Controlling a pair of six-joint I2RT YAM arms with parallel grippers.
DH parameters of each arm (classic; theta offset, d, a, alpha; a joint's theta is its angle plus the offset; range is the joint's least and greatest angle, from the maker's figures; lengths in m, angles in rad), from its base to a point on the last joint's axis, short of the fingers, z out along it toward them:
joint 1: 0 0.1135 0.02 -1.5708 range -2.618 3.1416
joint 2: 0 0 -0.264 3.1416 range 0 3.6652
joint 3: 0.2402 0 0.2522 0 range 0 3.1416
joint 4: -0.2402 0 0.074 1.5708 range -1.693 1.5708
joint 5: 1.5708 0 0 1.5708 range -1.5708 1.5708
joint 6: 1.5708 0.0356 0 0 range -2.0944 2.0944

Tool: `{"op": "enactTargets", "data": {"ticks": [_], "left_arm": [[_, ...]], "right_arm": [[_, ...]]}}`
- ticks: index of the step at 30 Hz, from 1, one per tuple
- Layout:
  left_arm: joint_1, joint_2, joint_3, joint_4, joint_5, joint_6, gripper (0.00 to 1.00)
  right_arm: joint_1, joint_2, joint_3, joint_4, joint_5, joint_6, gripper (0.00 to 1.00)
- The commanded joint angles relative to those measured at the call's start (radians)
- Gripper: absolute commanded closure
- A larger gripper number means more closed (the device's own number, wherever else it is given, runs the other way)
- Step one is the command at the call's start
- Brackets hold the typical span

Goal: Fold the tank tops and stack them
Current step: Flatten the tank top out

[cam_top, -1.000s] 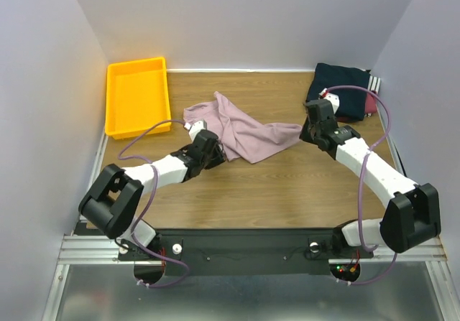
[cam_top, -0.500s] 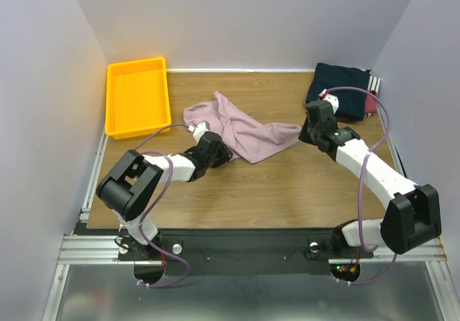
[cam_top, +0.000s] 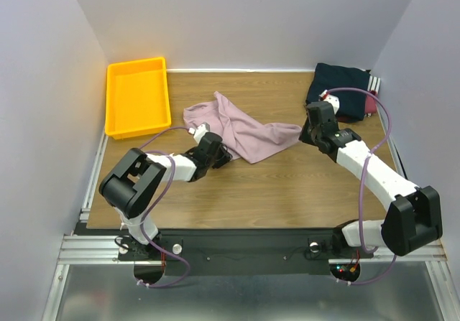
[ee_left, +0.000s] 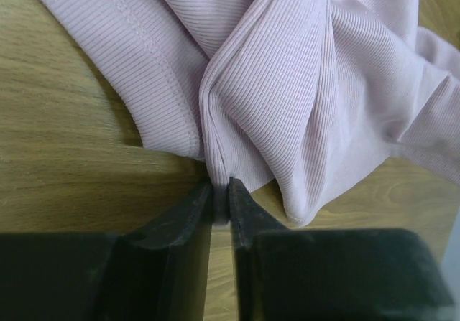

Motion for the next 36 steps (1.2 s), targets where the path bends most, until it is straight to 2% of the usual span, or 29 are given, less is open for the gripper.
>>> {"op": "enactTargets", "data": {"ticks": [1, 2, 5, 8, 9, 13, 18, 22, 28, 36], "left_arm": [[-0.006, -0.023, 0.003, 0.014, 0.001, 0.013, 0.86], [-0.003, -0.048, 0.012, -0.023, -0.011, 0.03, 1.0], [-0.002, -0.123, 0.078, -0.104, -0.045, 0.092, 1.0], [-0.002, -0.276, 0.184, -0.321, -0.149, 0.171, 1.0], [0.0, -0.362, 0.213, -0.363, -0.208, 0.189, 1.0], [0.0, -0.56, 0.386, -0.504, -0.292, 0.276, 1.0], [-0.002, -0.663, 0.592, -0.65, -0.329, 0.34, 1.0], [-0.002, -0.697, 0.751, -0.699, -0.319, 0.372, 1.0], [-0.002, -0.732, 0.864, -0.725, -0.327, 0.384, 1.0], [0.0, -0.74, 0.816, -0.661, -0.336, 0.358, 1.0]], "right_arm": [[0.001, -0.024, 0.02, 0.044, 0.019, 0.005, 1.0], [-0.006, -0.024, 0.033, 0.043, 0.012, 0.004, 1.0], [-0.035, -0.031, 0.071, 0.041, -0.014, -0.001, 1.0], [-0.093, -0.06, 0.127, 0.038, -0.091, 0.001, 1.0], [-0.108, -0.065, 0.144, 0.036, -0.134, 0.005, 1.0], [-0.194, -0.085, 0.244, 0.01, -0.255, 0.033, 1.0], [-0.214, -0.106, 0.379, -0.004, -0.373, 0.067, 1.0], [-0.216, -0.122, 0.54, -0.026, -0.413, 0.093, 1.0], [-0.216, -0.148, 0.698, -0.065, -0.436, 0.113, 1.0], [-0.216, -0.169, 0.764, -0.073, -0.441, 0.142, 0.99]]}}
